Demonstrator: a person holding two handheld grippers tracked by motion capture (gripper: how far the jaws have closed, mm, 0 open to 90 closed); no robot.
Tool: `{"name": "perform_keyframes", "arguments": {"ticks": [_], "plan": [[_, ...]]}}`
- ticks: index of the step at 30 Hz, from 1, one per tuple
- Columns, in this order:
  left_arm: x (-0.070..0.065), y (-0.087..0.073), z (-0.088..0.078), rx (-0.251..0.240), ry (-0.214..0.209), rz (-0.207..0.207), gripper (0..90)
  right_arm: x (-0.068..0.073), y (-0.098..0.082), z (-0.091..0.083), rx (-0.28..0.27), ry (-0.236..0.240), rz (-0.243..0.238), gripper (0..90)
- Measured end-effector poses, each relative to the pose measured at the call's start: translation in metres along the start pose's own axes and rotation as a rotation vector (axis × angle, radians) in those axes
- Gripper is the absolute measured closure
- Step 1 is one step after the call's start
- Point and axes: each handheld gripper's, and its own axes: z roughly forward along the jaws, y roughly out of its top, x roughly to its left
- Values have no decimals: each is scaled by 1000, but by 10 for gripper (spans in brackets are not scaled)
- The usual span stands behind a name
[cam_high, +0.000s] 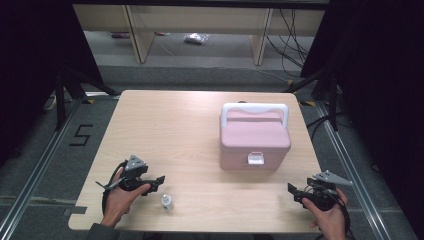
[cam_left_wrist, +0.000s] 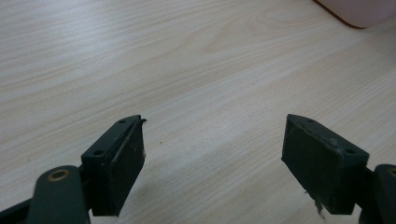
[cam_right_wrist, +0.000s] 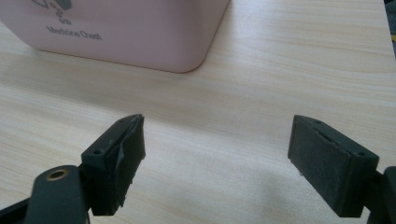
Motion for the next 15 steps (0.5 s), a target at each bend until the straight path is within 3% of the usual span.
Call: {"name": "perform_keyframes", "arguments": {"ticks": [3, 4, 5, 6, 7, 8, 11, 12, 13, 14, 15], "plan": [[0, 0, 1, -2, 2, -3, 203, -1, 0, 0, -1, -4, -1, 196], [0, 1, 1, -18, 4, -5, 202, 2, 0, -2, 20, -22, 38, 187], [1, 2, 1, -24, -3, -9, 202, -2, 1, 0, 9, -20, 4, 178], [1, 2, 1, -24, -3, -9, 202, -2, 1, 0, 9, -20, 4, 178], [1, 3, 0, -19, -11, -21, 202, -2, 2, -1, 18, -21, 43, 158], [3, 5, 2, -41, -15, -29, 202, -6, 3, 1, -16, -15, 13, 155], [3, 9, 2, -41, -12, -39, 203, -8, 7, -2, -17, -36, 42, 155], [4, 12, 4, -46, -26, -44, 206, -11, 9, 0, -28, -32, 19, 155], [4, 14, 4, -43, -26, -41, 211, -10, 10, 0, -22, -37, 55, 155], [4, 16, 5, -49, -27, -33, 214, -15, 11, 1, -23, -44, 19, 155], [4, 16, 5, -49, -27, -33, 215, -15, 11, 1, -23, -44, 19, 155]]}}
